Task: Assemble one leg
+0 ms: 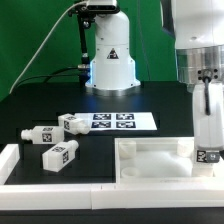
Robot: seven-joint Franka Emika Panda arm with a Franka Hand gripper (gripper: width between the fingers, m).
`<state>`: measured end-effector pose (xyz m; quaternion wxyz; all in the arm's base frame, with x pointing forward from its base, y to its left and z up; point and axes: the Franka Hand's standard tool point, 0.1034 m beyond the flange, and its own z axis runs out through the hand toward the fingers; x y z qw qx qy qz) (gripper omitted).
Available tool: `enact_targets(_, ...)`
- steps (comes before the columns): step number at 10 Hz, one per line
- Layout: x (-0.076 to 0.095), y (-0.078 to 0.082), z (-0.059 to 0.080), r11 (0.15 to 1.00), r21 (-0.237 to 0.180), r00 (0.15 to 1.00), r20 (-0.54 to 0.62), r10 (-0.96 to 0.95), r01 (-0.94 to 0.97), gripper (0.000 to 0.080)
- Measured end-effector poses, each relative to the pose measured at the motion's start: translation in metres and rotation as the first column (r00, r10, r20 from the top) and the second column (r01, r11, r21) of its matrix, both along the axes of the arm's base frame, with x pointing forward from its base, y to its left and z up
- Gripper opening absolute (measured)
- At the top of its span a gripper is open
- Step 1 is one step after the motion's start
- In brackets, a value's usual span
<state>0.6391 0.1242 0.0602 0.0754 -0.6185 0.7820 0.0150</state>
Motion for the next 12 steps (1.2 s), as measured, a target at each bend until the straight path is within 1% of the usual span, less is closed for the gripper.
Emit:
enact_targets(1, 0.0, 0.0, 0.001, 0.996, -0.009, 0.996, 0.012, 0.089, -0.089, 0.0495)
enact_targets(2, 0.0, 0.001, 0.002, 0.97, -0.028, 0.97, 0.024, 0.243, -0.242, 0.061)
enact_targets(3, -0.001, 0.001, 0.003, 0.925, -0.04, 0.925, 0.029, 0.378, -0.377, 0.061)
enact_targets(4, -0.001, -0.001, 0.003, 0.841, -0.061, 0.841, 0.035, 0.54, -0.537, 0.0641)
enact_targets(6, -0.001, -0.001, 0.003, 0.793, -0.073, 0.792, 0.04, 0.609, -0.605, 0.0641)
enact_targets(8, -0.001, 0.0, 0.004, 0.793, -0.072, 0.792, 0.039, 0.609, -0.606, 0.0649)
enact_targets(9, -0.004, 0.005, 0.012, 0.778, -0.065, 0.778, 0.032, 0.628, -0.625, 0.0649)
enact_targets(10, -0.004, 0.008, 0.025, 0.769, -0.062, 0.768, 0.041, 0.639, -0.637, 0.0649)
enact_targets(11, -0.007, 0.014, 0.037, 0.783, -0.031, 0.783, 0.026, 0.622, -0.621, 0.0649)
enact_targets(12, -0.007, 0.016, 0.04, 0.791, -0.023, 0.791, 0.023, 0.611, -0.611, 0.0649)
